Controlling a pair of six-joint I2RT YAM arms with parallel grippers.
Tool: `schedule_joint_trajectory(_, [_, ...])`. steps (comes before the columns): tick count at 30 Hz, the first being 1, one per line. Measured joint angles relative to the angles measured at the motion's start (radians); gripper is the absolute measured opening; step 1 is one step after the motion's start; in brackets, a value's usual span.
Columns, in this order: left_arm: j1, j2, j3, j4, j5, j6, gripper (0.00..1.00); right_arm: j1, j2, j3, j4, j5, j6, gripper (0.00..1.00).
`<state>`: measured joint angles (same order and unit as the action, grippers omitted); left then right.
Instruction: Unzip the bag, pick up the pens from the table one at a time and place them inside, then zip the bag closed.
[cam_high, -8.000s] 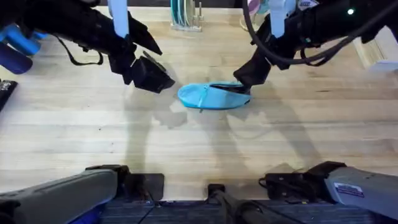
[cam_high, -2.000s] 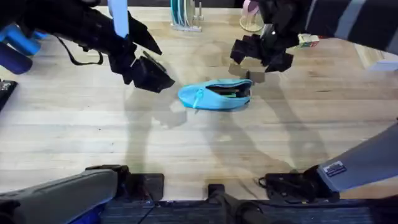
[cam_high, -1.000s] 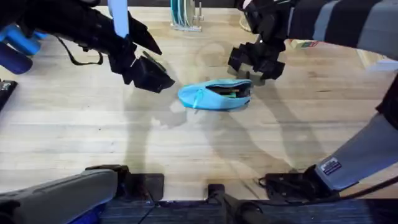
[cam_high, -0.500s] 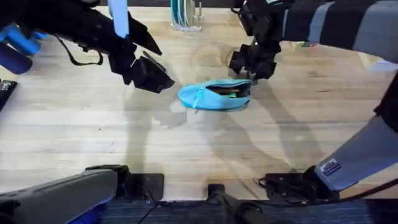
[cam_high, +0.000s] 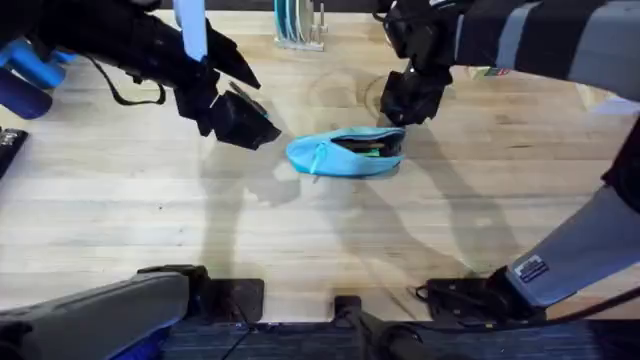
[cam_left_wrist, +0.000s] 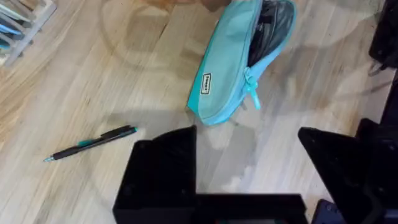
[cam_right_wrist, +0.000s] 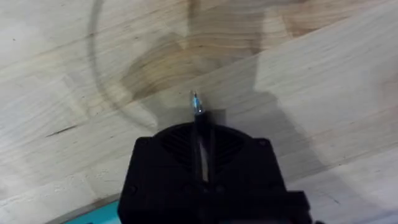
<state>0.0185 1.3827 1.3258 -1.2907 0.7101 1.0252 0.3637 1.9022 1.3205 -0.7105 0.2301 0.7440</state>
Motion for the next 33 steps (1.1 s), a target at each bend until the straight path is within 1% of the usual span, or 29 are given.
schedule_joint_trajectory(5, [0.0,0.0,0.0,0.0,0.0,0.0,0.994,0.001,0.0,0.001,0.0,0.01,-0.027,0.039])
schedule_joint_trajectory(10, [0.0,0.0,0.0,0.0,0.0,0.0,0.993,0.001,0.003,0.009,-0.003,0.01,-0.115,0.031])
schedule_joint_trajectory(18, [0.0,0.0,0.0,0.0,0.0,0.0,0.993,0.001,0.039,0.119,-0.076,0.012,-0.327,0.031])
schedule_joint_trajectory(22, [0.0,0.0,0.0,0.0,0.0,0.0,0.993,0.001,0.039,0.179,-0.089,0.046,-0.378,0.031])
schedule_joint_trajectory(24, [0.0,0.0,0.0,0.0,0.0,0.0,0.993,0.001,0.036,0.191,-0.088,0.063,-0.397,0.031])
schedule_joint_trajectory(28, [0.0,0.0,0.0,0.0,0.0,0.0,0.993,0.001,0.009,0.191,-0.094,0.083,-0.449,0.031])
schedule_joint_trajectory(33, [0.0,0.0,0.0,0.0,0.0,0.0,0.993,0.001,-0.076,0.192,-0.094,0.092,-0.507,0.032])
